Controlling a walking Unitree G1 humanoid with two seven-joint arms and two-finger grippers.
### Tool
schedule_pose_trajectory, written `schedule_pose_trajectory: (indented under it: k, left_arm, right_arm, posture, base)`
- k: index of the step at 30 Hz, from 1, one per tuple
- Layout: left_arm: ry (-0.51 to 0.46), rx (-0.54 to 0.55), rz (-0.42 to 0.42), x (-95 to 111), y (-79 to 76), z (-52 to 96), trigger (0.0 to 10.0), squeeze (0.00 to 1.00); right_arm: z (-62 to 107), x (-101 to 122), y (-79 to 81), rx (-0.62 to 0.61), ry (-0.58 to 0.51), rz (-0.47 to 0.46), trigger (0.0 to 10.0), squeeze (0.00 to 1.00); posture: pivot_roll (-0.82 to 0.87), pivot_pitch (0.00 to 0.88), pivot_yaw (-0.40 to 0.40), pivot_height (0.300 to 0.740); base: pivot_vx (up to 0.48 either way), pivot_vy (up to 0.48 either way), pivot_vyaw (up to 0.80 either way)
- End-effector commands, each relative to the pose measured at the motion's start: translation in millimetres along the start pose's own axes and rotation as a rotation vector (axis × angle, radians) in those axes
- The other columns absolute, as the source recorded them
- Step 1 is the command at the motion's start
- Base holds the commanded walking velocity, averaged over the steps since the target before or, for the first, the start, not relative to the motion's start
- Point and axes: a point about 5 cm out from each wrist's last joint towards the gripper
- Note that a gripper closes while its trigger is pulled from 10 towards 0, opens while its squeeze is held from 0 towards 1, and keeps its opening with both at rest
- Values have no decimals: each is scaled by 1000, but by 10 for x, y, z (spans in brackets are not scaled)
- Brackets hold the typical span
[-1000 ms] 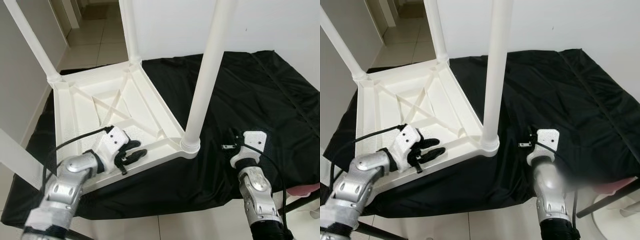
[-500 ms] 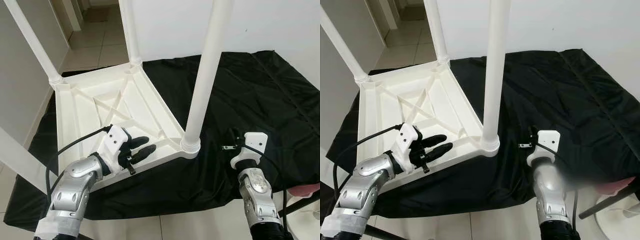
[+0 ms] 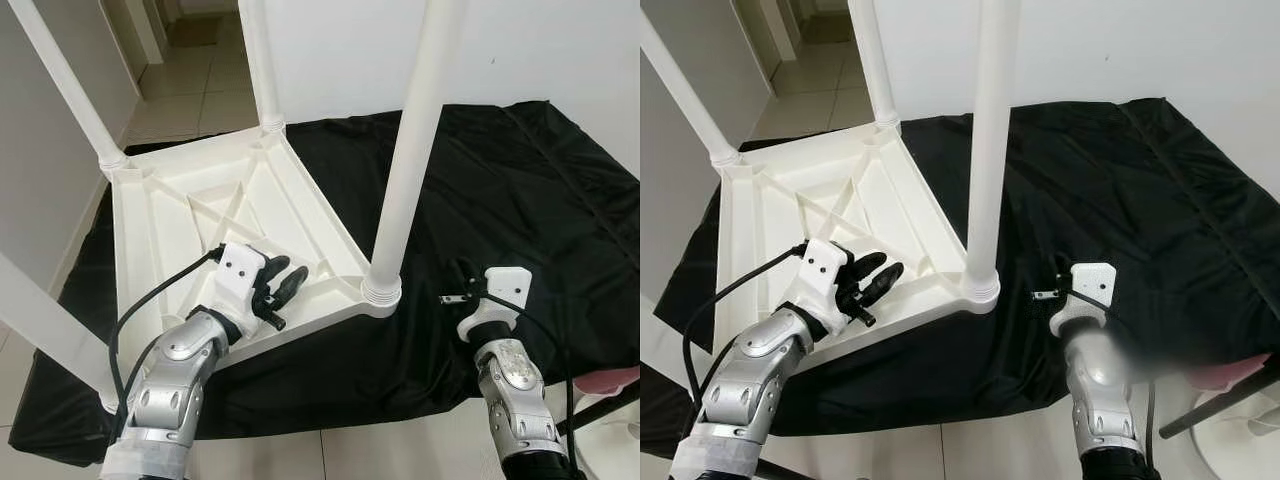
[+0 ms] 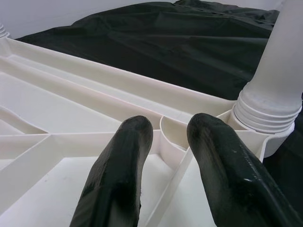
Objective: Building children table
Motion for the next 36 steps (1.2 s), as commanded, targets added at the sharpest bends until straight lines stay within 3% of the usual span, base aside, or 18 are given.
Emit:
schedule_pose_trajectory:
  k: [1, 2, 7, 10, 11, 12, 17, 18, 23, 24, 29, 36]
  left_arm:
    - [-1, 40, -13, 14, 28, 29, 10000, 0]
    - [-9, -6, 32, 14, 6, 34, 10000, 1000]
    - [-14, -51, 65, 26, -32, 36, 10000, 1000]
    - [-20, -63, 20, 67, -63, 39, 10000, 973]
    - [-29, -63, -2, 93, -77, 41, 10000, 0]
    - [-37, -61, -19, 117, -97, 46, 10000, 0]
    - [-41, -59, -29, 131, -109, 49, 10000, 0]
    - [-44, -53, -51, 147, -129, 61, 10000, 0]
    - [-42, -60, -106, 167, -209, 96, 10000, 0]
    - [-33, -59, -112, 177, -222, 107, 10000, 0]
    - [-14, -55, -101, 175, -230, 112, 10000, 0]
    - [-11, 12, -91, 217, -251, 96, 10000, 0]
  right_arm:
    - [31, -30, 38, 28, 19, 0, 10000, 110]
    - [55, -16, 57, 63, 14, 2, 10000, 1000]
    - [97, 13, 84, 123, 8, 3, 10000, 1000]
    - [138, 49, 69, 189, 4, 25, 10000, 1000]
    - [152, 65, 64, 225, 5, 30, 10000, 1000]
    - [163, 81, 62, 267, 6, 29, 10000, 631]
    - [171, 91, 63, 293, 7, 26, 10000, 631]
    - [177, 117, 62, 339, 9, 10, 10000, 0]
    - [196, 197, 1, 497, 24, 12, 10000, 0]
    - [208, 217, 21, 598, 42, 20, 10000, 0]
    - [187, 243, 51, 655, 43, 25, 10000, 0]
    - [-85, 286, 248, 736, 8, 30, 10000, 0]
  posture:
    - [-34, 53, 105, 740]
    - [-54, 57, 112, 740]
    - [-55, 52, 105, 740]
    - [-68, 50, 100, 740]
    - [-68, 50, 100, 740]
    - [-67, 48, 101, 740]
    - [-67, 48, 101, 740]
    - [-62, 46, 102, 740]
    - [-44, 43, 81, 740]
    - [-45, 43, 79, 740]
    - [-47, 44, 77, 740]
    - [-52, 41, 88, 740]
  base:
    - [0, 0, 0]
    - [0, 0, 0]
    - [0, 0, 0]
    - [0, 0, 0]
    - [0, 0, 0]
    - [0, 0, 0]
    - [0, 0, 0]
    - [0, 0, 0]
    - [0, 0, 0]
    - [0, 0, 0]
    - [0, 0, 0]
    - [0, 0, 0]
Point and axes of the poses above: a point about 5 cm out from each wrist's last joint towards the gripper, its own z axis pointing back from the gripper into the wrist, its own x axis along the axis of the wrist's last joint, y = z × x, and after that the axes turned 5 degrees about z, right-handed
